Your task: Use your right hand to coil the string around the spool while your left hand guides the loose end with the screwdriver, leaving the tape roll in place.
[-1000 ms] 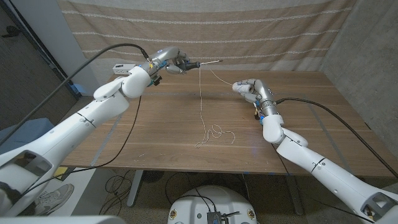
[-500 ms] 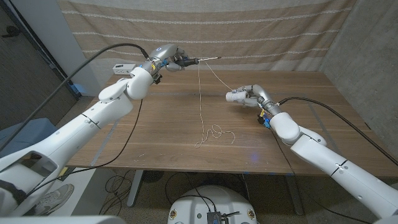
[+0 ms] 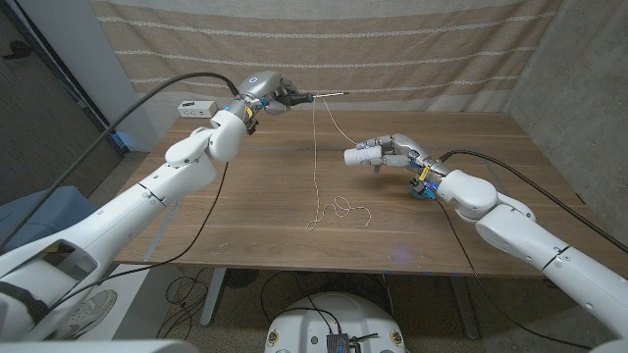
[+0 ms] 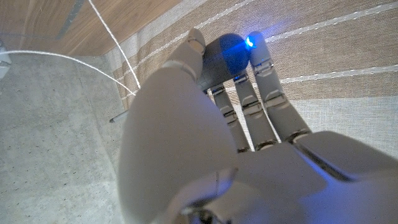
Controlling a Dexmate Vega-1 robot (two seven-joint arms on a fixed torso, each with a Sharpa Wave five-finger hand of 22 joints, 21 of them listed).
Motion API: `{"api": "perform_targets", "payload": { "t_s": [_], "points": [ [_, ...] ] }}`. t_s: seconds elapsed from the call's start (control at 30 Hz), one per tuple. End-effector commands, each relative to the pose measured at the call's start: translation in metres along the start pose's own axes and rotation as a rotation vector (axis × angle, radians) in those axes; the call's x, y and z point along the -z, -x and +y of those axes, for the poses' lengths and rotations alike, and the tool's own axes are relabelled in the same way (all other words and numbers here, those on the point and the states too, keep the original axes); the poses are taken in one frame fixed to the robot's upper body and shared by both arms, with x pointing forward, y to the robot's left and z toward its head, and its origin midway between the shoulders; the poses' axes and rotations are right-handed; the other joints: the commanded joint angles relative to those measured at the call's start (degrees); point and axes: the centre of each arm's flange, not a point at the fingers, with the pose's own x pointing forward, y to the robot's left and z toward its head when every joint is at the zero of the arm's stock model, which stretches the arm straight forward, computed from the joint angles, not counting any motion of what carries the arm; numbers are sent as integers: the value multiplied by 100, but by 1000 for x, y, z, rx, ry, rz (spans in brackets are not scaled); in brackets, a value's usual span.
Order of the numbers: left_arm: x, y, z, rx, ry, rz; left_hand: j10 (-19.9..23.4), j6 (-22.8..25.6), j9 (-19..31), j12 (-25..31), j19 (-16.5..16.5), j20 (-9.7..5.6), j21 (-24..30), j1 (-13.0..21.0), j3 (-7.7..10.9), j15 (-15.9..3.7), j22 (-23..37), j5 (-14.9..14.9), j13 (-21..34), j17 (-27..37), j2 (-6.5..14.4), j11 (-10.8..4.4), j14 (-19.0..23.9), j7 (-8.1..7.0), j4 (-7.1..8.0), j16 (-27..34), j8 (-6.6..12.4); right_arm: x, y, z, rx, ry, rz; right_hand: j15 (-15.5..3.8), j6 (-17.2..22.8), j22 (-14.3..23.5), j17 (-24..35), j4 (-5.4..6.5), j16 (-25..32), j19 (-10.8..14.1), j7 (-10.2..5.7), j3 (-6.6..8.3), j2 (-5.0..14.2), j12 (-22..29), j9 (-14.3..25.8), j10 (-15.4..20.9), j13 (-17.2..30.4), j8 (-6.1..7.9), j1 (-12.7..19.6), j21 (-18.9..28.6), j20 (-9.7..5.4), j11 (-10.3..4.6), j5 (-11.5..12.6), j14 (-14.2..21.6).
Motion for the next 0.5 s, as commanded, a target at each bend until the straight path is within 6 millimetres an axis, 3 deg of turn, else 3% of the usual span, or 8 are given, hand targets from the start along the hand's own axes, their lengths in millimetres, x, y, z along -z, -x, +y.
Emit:
{"api": "perform_targets", "payload": {
  "t_s": [0.03, 0.5],
  "points": [
    [-8, -3, -10, 12, -31, -15, 52, 805, 26, -15, -1, -708, 45, 781, 87, -1076, 28, 25, 29, 32, 834, -14, 783, 478, 49, -10, 2, -22, 2, -10, -155, -164, -192, -1666, 618, 2, 35, 29, -22, -438, 622, -5, 844, 20, 31, 1323, 263, -17, 806, 69, -809, 368, 19, 2091],
    [-17, -3, -25, 49, -29, -37, 65, 813, 40, -45, -9, -710, 61, 780, 95, -1083, 25, 23, 52, 52, 834, -6, 780, 483, 48, -23, -12, -53, -19, -9, -304, -268, -395, -1676, 636, -53, 68, 13, -38, -443, 639, -5, 834, 5, 34, 1372, 268, -24, 836, 188, -803, 377, 8, 2127]
  ]
}}
